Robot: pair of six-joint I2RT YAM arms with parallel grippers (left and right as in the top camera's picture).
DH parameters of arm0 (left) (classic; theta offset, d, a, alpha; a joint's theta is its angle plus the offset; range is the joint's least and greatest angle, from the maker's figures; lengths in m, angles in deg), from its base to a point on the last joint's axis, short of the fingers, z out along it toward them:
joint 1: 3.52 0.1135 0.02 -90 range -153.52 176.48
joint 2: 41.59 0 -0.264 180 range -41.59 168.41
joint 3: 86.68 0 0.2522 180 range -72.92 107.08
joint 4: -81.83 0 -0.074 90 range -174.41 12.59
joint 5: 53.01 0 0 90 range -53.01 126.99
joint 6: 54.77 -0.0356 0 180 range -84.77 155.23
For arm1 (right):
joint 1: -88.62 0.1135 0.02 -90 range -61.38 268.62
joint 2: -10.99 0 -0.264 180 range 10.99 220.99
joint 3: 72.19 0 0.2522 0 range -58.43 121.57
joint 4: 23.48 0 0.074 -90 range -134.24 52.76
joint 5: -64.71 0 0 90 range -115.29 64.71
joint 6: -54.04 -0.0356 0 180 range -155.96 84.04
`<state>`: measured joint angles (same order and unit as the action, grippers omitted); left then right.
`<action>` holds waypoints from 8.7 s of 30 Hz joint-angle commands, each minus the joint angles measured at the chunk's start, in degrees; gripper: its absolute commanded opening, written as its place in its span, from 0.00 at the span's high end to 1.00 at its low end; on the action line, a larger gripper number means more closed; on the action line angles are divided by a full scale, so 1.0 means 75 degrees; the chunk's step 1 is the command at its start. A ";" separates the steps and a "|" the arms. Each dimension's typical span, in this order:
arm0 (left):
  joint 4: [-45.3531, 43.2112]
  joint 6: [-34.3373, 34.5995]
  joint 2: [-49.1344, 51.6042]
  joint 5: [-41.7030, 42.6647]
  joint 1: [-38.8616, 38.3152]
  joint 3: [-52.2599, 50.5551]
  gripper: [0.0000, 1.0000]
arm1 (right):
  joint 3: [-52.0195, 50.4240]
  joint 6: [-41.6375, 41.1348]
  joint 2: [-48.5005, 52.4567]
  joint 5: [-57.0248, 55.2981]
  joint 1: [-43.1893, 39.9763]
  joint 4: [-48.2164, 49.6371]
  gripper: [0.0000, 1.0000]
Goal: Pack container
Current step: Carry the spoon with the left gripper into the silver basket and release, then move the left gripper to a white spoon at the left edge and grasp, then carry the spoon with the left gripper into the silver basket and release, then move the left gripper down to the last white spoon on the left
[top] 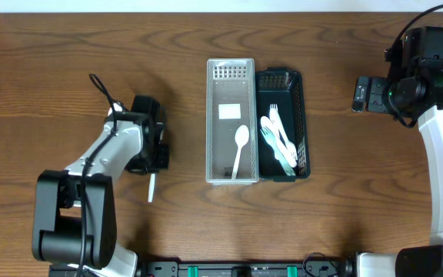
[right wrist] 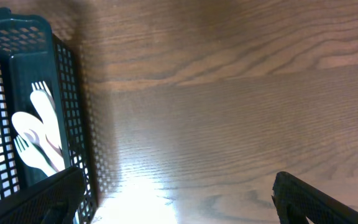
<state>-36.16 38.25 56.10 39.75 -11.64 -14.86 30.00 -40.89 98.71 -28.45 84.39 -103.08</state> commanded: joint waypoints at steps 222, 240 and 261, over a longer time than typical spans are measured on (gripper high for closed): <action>0.3506 0.9145 -0.1209 -0.0621 0.3972 0.2535 0.02 | -0.0035 0.0096 0.0020 0.0230 -0.0114 -0.0256 0.01; -0.0309 1.2450 -0.1192 -0.0924 0.4045 -0.0172 0.02 | -0.0513 0.0099 0.0020 0.0227 -0.0114 -0.0309 0.01; -0.1445 1.2980 -0.0460 -0.1116 0.4310 -0.1192 0.05 | -0.0513 0.0099 0.0020 0.0227 -0.0114 -0.0341 0.01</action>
<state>-47.24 134.49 51.18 32.48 20.38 -23.62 26.48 -40.89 98.73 -27.14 84.35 -105.44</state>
